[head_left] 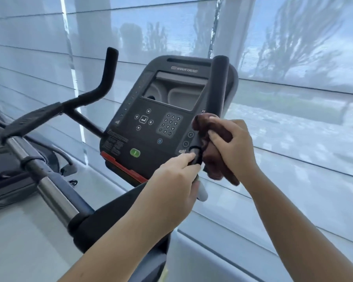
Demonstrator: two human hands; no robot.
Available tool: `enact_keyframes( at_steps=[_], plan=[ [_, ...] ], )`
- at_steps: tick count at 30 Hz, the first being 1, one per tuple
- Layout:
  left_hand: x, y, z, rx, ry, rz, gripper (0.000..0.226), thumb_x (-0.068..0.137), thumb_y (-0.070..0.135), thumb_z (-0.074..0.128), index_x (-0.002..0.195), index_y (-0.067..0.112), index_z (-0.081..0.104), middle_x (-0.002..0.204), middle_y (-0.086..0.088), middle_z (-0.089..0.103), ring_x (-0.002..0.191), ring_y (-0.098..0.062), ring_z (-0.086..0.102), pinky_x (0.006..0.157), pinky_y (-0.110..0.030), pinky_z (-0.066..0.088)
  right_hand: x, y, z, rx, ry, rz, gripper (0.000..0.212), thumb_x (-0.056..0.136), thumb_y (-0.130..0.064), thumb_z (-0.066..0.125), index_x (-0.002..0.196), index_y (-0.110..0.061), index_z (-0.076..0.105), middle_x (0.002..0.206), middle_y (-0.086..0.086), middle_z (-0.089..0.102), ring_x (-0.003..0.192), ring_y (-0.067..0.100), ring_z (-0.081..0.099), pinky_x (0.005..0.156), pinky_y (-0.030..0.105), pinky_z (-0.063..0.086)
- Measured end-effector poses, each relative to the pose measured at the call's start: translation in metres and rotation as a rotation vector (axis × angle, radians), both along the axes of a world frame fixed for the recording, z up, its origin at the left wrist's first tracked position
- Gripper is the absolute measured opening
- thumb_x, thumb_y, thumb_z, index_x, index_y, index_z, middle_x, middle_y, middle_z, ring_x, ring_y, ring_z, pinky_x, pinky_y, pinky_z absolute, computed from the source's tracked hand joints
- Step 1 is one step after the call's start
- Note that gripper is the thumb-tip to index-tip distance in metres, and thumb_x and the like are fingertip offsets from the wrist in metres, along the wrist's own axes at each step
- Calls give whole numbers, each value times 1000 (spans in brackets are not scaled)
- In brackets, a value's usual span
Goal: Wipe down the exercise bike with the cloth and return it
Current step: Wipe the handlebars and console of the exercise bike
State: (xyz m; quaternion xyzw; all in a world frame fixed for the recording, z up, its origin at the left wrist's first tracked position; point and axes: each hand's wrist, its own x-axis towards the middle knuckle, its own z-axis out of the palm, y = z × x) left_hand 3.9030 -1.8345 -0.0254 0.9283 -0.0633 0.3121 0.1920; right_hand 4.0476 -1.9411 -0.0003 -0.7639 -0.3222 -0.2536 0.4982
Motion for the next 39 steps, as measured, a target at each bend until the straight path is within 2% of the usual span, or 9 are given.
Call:
enact_keyframes(
  at_steps=[9,16,19,22,24,28,33,36,39],
  plan=[
    [-1,-5,4,-33,-6,18,24,74,8,53,88,-2,70,104,-13,67,90,-29,65,73,-42,56,2,6,0,13,6,-34,26,85,-18,61,109,-26,66,103,-1,47,83,-12,51,80,-1,36],
    [1,6,4,64,3,-43,25,82,16,50,95,3,67,117,-9,60,100,-28,57,81,-41,51,-14,4,1,-54,1,-51,27,83,-14,62,105,-29,67,96,-7,48,87,-12,52,80,0,36],
    [4,21,6,110,55,-153,30,89,28,51,113,13,61,134,-1,45,117,-21,43,94,-36,41,-23,4,-3,-56,-1,-59,28,82,-11,63,105,-28,67,95,-11,48,90,-9,51,83,3,36],
    [5,48,13,161,71,-312,37,90,36,51,123,20,56,136,1,44,120,-18,41,98,-34,37,-31,6,0,-54,-5,-106,27,82,-10,65,103,-28,67,96,-8,53,92,-8,51,85,4,35],
    [5,68,20,217,75,-393,39,90,36,52,124,18,55,130,2,52,116,-16,47,98,-29,37,-33,8,5,-31,-44,-176,27,82,-9,65,104,-25,67,99,-4,57,94,-10,49,85,2,33],
    [1,106,24,351,31,-459,38,81,40,54,108,16,66,105,3,67,92,-17,64,80,-27,49,-31,18,32,19,-258,-429,31,82,-8,65,111,-17,65,107,7,54,93,-17,45,87,-1,29],
    [0,131,7,313,-8,-571,47,82,47,38,107,19,67,104,7,68,91,-12,65,79,-25,51,3,53,99,-343,-517,-590,31,85,-14,60,117,-11,62,120,21,48,111,32,46,99,32,39],
    [0,136,-1,262,-65,-598,47,81,48,38,105,21,68,103,8,68,92,-9,64,79,-24,51,21,73,108,-601,-487,-707,32,88,-18,57,119,-15,60,130,18,43,117,39,38,93,43,43],
    [-1,136,-3,248,-88,-632,47,81,43,38,104,18,69,101,7,69,93,-11,65,79,-26,52,13,67,81,-582,-478,-713,30,87,-15,59,116,-13,62,126,19,46,110,39,41,93,40,42]
  ],
)
